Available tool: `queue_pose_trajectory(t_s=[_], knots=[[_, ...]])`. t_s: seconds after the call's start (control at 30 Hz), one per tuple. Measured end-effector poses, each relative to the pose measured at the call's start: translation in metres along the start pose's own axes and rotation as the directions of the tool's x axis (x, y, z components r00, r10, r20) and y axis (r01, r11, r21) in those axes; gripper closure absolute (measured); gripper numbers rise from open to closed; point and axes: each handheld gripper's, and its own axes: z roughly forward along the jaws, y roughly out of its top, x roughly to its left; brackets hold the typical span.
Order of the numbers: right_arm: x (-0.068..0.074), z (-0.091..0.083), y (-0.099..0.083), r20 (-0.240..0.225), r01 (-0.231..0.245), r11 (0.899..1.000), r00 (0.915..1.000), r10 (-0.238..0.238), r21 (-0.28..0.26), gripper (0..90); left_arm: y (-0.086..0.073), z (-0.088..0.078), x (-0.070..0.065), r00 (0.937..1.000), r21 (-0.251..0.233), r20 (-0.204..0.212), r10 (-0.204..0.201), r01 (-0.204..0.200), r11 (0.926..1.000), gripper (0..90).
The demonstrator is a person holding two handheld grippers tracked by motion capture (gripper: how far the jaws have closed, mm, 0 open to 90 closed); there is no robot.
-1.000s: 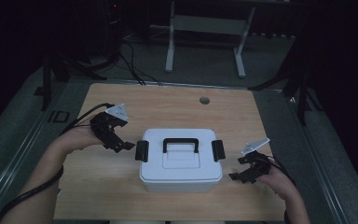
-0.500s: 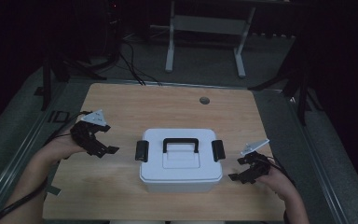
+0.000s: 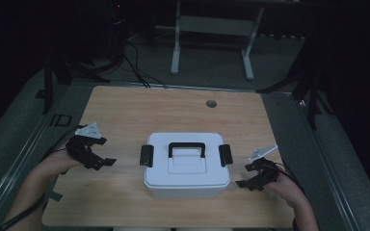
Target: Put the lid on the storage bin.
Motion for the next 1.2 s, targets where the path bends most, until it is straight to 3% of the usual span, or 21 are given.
queue_pose_trajectory(t_s=[0.13,0.3,0.63,0.77,0.9,1.03,1.2], knots=[[0.0,0.001,-0.001,-0.001,-0.001,1.0,1.0,0.001,-0.005,14.6,-0.017,0.005,0.002,0.9993,-0.022,0.0,-0.038,0.038,0.999,8.2],[0.0,0.003,-0.002,0.001,-0.004,1.0,1.0,0.004,-0.01,14.6,-0.034,0.013,0.003,0.9987,0.011,-0.009,-0.049,0.049,0.9987,8.2],[0.001,0.007,-0.006,0.006,-0.015,1.0,0.9999,0.016,-0.026,14.5,-0.059,0.018,0.0,0.9951,0.01,-0.028,-0.095,0.095,0.9954,8.2],[0.001,0.008,-0.009,0.005,-0.023,0.999,0.9997,0.023,-0.045,14.5,-0.067,0.019,-0.002,0.9923,0.019,-0.067,-0.104,0.106,0.9942,8.2],[0.002,0.009,-0.01,0.018,-0.028,0.998,0.9994,0.029,-0.052,14.5,-0.075,0.021,-0.005,0.9906,-0.003,-0.074,-0.115,0.115,0.9934,8.2],[0.003,0.009,-0.01,0.028,-0.029,0.997,0.9991,0.031,-0.066,14.5,-0.079,0.02,-0.007,0.9851,-0.029,-0.106,-0.136,0.133,0.9906,8.2],[0.005,0.009,-0.012,0.045,-0.031,0.996,0.9984,0.035,-0.083,14.5,-0.083,0.016,-0.01,0.9699,-0.099,-0.162,-0.182,0.168,0.9808,8.2]])
